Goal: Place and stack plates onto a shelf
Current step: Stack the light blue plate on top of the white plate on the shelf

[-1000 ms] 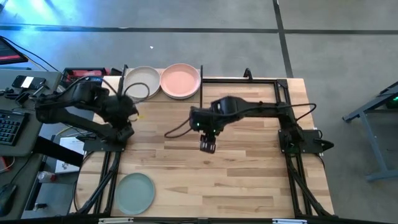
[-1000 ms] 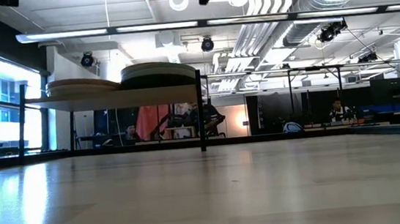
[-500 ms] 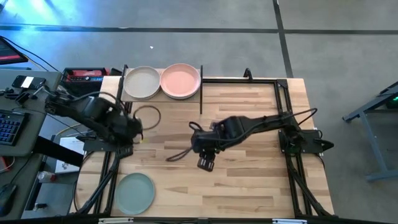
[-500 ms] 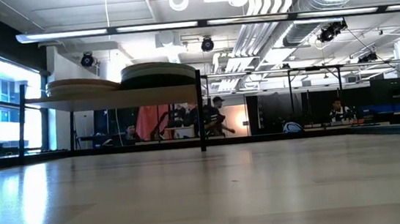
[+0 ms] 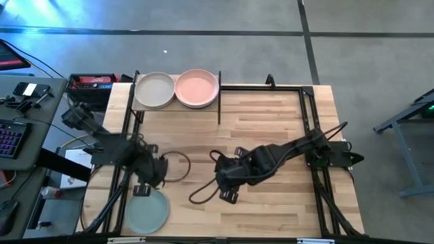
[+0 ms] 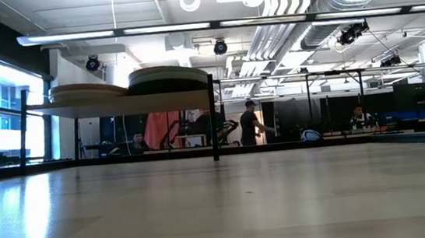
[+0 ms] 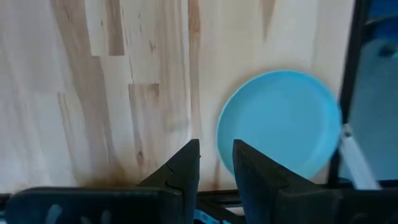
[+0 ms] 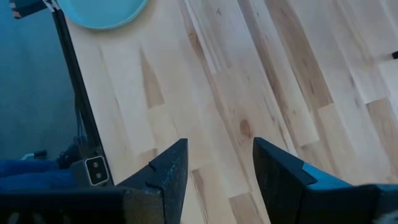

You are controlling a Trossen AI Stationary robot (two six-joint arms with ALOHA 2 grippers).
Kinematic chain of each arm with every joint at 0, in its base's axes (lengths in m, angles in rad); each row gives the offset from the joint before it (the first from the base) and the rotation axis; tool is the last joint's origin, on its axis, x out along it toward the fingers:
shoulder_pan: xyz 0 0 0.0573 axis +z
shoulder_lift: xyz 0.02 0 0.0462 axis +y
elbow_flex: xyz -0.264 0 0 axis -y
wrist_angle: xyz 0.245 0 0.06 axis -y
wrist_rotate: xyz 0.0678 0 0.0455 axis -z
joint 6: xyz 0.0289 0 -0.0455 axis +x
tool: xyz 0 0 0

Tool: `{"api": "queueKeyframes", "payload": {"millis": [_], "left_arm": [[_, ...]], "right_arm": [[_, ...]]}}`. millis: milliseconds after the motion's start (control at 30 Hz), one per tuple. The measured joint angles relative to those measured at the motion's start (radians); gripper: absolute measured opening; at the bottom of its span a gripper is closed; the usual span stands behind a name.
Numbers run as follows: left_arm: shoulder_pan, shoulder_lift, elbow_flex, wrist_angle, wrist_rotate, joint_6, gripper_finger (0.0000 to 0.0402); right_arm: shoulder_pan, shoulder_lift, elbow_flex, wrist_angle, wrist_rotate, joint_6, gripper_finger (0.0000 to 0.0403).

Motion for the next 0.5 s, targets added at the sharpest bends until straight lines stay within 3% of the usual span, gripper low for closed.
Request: {"api": "queueKeyframes", "payload": {"millis": [267, 500], "left_arm": [[-0.126, 0.086, -0.028, 0.032, -0.101, -0.015, 0.0083], [-0.204, 0.093, -0.212, 0.176, -0.082, -0.037, 0.0083]], "right_arm": [[0.02, 0.0, 0.0, 0.0, 0.031, 0.037, 0.0155], [0.02, 0.0, 0.0, 0.0, 0.031, 0.039, 0.0155]]}}
